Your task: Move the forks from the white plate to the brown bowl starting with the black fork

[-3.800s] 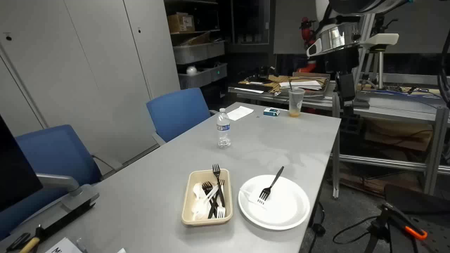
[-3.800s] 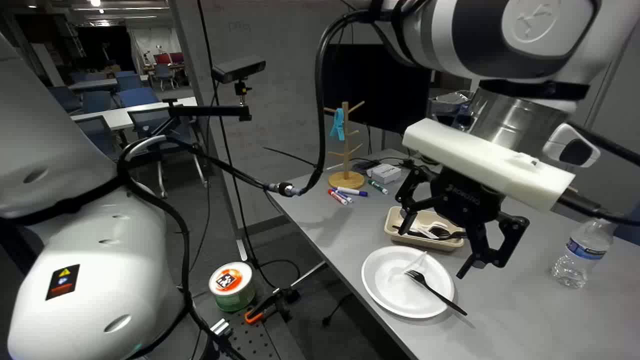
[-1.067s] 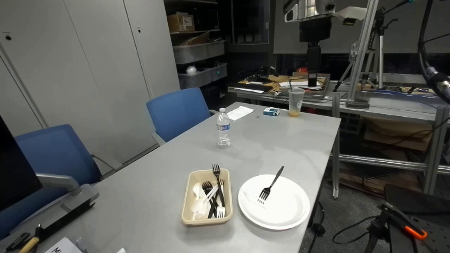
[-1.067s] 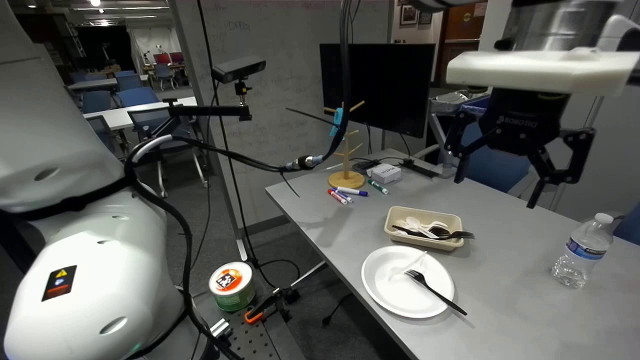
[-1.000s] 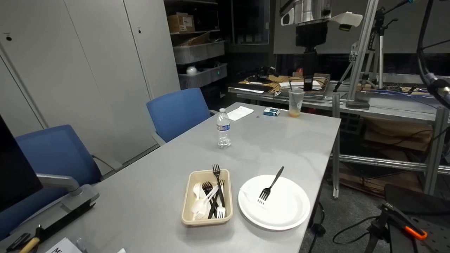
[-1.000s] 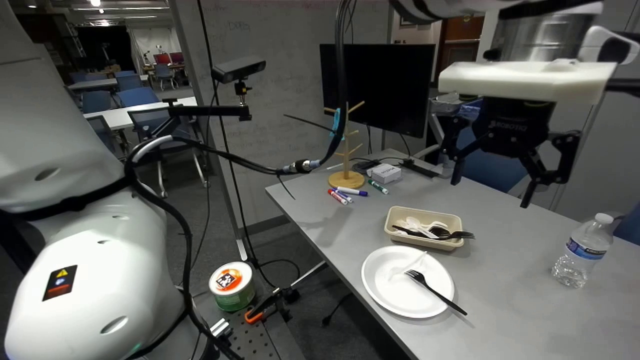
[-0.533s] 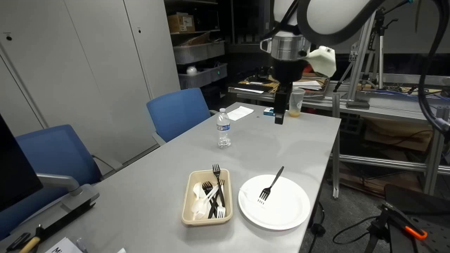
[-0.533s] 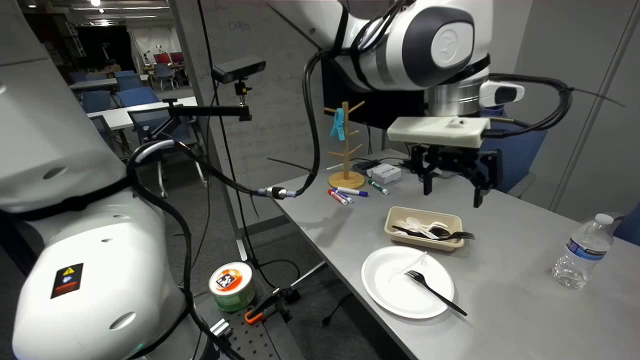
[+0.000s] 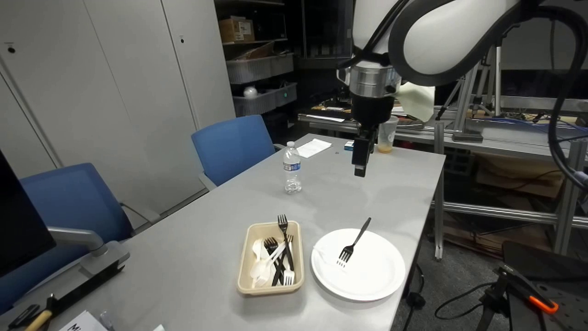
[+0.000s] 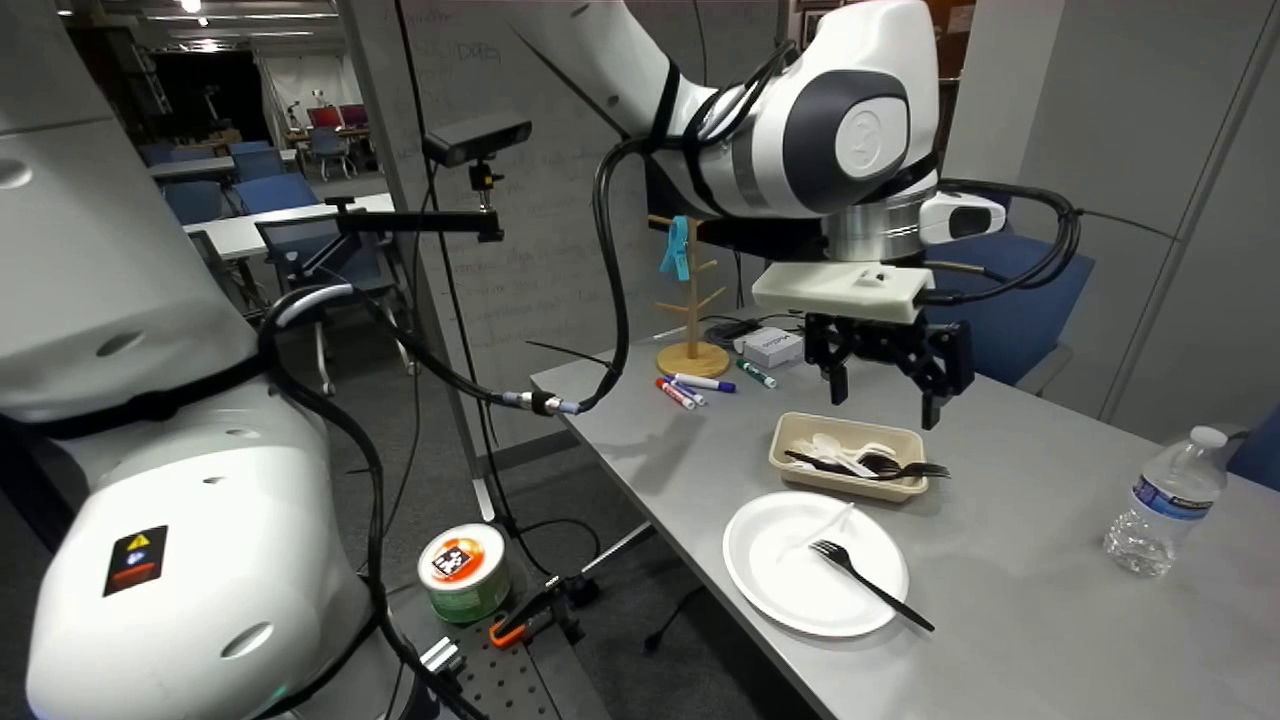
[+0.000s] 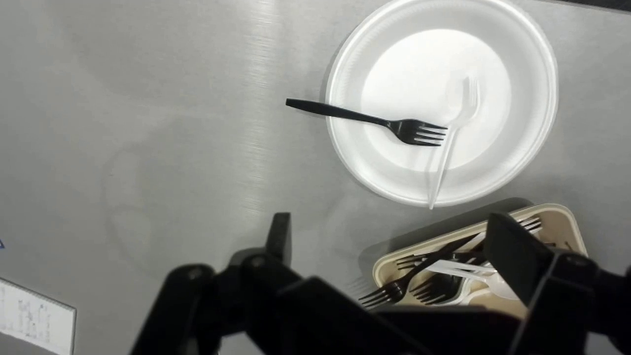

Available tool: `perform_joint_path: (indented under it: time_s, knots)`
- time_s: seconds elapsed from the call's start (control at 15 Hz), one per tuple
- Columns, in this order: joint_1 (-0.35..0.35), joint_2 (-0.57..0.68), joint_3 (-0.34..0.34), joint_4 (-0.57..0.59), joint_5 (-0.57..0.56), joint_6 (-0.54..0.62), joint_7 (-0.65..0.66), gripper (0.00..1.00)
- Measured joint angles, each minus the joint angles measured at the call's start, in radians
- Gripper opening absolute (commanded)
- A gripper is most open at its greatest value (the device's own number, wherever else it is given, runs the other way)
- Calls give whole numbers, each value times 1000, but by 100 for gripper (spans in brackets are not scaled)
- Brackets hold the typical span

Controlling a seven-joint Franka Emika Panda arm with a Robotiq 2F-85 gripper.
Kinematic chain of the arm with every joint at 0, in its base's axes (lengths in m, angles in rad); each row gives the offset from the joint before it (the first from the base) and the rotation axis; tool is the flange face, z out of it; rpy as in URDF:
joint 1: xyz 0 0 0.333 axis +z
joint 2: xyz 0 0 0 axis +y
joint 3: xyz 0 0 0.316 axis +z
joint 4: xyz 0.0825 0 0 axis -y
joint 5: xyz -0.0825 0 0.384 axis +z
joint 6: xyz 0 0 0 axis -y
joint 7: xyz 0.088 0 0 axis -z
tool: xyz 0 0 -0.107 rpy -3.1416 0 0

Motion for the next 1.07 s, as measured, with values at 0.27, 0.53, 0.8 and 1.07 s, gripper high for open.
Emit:
perform_joint_path:
  time_s: [0.27, 0.53, 0.8, 1.07]
  knots:
    - [0, 2, 0, 0, 8, 0, 4, 100]
    - [0, 51, -1, -9, 109, 19, 93, 100]
    - [-1, 176, -1, -9, 239, 139, 200, 100]
    - [-1, 285, -1, -9, 386, 268, 275, 100]
